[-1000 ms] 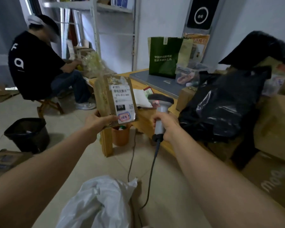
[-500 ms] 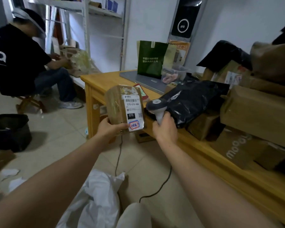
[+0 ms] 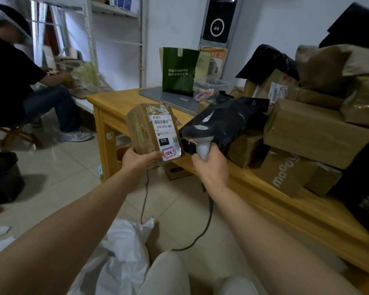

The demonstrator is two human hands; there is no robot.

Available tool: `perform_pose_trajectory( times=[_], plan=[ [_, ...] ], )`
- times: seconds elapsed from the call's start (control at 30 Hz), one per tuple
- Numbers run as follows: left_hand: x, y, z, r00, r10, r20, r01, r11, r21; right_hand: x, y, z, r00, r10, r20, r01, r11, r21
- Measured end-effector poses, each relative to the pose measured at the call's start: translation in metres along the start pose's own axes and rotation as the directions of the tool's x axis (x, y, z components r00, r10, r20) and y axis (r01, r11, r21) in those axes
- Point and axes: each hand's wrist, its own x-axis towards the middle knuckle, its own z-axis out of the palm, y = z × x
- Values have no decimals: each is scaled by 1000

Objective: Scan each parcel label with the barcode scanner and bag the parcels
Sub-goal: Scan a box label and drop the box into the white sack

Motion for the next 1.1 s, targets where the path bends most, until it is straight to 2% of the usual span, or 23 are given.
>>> perform_pose_trajectory(
  times=[0.2,0.4,0.53,0.83,0.97,1.1],
  plan=[
    [-10,6,-10,1000,6,-17,-6,1000,7,-2,5,-4,996,92,11,-93,988,124],
    [-18,0,-16,1000,-22,-15,22,999,29,1,17,-6,977,197,77,-202,977,66],
    [-13,-5,-10,999,-44,5,43,999,10,14,20,-4,966,246,83,-253,962,103],
    [40,22,17,1000,-17,24,17,1000,-16,89,-13,15,984,147,99,-169,947,273],
    [63,32,29,999,-25,27,26,999,-27,121,-16,24,985,123,123,-149,962,228],
    [72,34,29,998,-58,0,58,996,-66,117,3,34,990,139,33,-143,974,175]
  ],
)
